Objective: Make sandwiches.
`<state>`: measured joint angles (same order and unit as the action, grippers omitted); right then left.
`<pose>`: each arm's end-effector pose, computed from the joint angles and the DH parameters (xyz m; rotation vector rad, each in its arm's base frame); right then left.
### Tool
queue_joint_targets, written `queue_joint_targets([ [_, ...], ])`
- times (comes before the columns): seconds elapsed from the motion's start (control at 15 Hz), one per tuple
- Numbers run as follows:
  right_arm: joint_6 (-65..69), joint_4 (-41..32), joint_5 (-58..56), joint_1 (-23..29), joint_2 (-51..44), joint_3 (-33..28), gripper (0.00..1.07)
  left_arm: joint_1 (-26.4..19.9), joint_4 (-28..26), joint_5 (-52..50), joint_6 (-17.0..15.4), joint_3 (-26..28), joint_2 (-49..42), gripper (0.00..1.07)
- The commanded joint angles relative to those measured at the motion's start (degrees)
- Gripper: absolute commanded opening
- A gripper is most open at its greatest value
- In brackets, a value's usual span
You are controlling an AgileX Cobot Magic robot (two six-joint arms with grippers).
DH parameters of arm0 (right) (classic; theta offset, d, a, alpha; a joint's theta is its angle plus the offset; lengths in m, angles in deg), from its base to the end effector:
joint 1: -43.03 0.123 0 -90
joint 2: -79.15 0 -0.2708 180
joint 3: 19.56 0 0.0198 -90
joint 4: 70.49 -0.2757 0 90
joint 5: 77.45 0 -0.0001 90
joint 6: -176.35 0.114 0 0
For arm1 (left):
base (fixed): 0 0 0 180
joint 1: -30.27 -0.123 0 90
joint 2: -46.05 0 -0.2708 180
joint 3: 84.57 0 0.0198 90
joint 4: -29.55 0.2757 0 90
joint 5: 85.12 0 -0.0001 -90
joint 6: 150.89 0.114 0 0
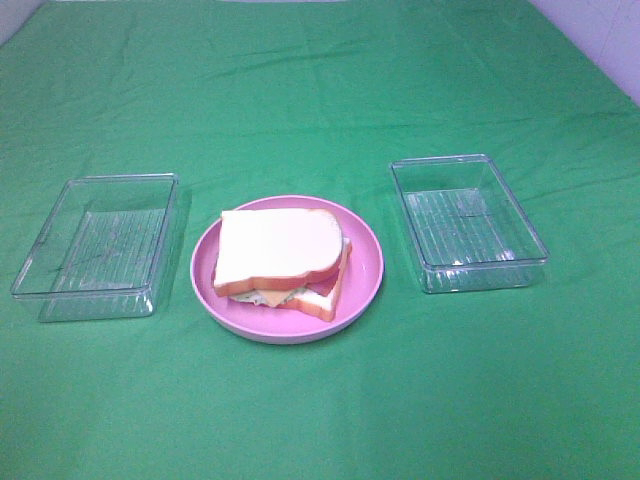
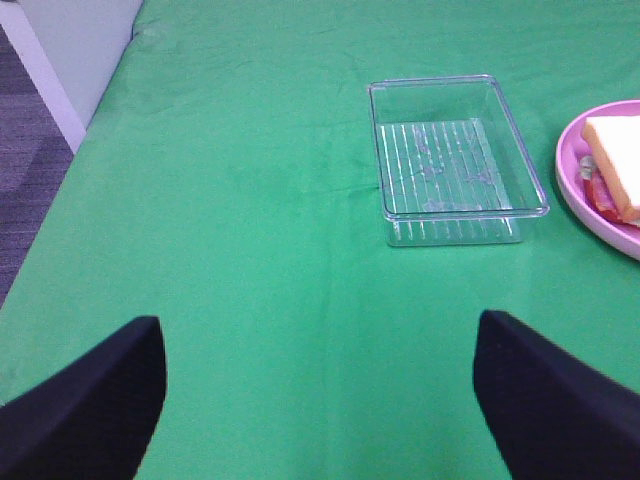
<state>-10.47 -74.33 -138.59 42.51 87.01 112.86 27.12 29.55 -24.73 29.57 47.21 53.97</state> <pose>0.0494 0.0062 0.2818 -0.1157 2.0296 -0.0006 0.0516 0.0028 0.2794 -0.0477 2.0335 0.0396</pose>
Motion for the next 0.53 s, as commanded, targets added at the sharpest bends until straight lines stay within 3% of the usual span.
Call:
queue_joint_targets([
  [0.07,-0.69,0.11,0.4,-0.4,-0.86,-0.29,0.8,0.0,-0.8,-0.63,0.23,-0.06,-1.15,0.81],
  [0.53,-0.69,0.11,0.4,-0.4,-0.86,-0.29,0.8,0.0,-0.97,-0.63,0.23,-0.06,-1.15,0.81],
])
